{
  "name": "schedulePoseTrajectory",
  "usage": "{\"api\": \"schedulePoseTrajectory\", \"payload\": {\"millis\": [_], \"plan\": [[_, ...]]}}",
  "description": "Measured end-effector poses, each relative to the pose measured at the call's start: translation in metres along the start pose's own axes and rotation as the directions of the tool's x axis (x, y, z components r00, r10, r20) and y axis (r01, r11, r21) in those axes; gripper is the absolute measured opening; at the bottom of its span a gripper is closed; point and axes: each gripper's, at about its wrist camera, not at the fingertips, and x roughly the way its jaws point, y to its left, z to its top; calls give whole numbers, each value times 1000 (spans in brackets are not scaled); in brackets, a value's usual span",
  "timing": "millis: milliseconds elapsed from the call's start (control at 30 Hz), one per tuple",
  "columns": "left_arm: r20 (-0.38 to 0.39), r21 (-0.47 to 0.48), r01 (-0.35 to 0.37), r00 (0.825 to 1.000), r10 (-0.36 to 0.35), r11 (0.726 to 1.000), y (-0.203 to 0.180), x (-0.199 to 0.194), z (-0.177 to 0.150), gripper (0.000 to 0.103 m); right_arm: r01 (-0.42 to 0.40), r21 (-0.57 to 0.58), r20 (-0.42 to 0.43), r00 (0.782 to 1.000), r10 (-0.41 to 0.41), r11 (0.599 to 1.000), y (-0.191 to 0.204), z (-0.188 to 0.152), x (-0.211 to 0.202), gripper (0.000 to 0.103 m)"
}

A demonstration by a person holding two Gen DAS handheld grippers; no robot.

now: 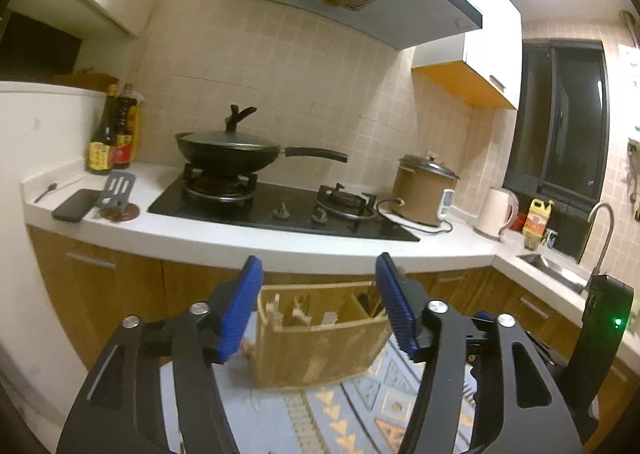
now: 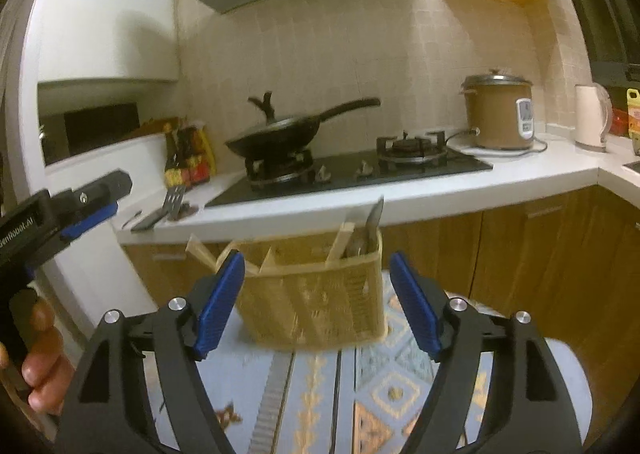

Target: Organize utensils

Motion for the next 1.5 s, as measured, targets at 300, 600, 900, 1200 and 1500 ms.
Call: {"api": "schedulePoseTrajectory", "payload": {"millis": [300,600,900,1200,1500], "plan": [[22,66,-114,993,113,991,-15,-26,-68,85,107,-27,-16,994,-107,994,-5,-63,-12,85],[1,-35,-246,969,246,969,10,-26,-132,91,175,-63,21,985,-174,983,-1,-85,-15,89],[78,99,-346,938,339,933,-7,-30,-145,95,199,-51,77,978,-195,979,-4,-87,-25,92],[88,74,-346,936,340,935,-4,-32,-144,95,184,-61,112,978,-176,981,-3,-87,-34,95],[96,99,-358,932,349,928,-8,-32,-144,95,166,-42,127,979,-160,985,-5,-83,-41,95]]}}
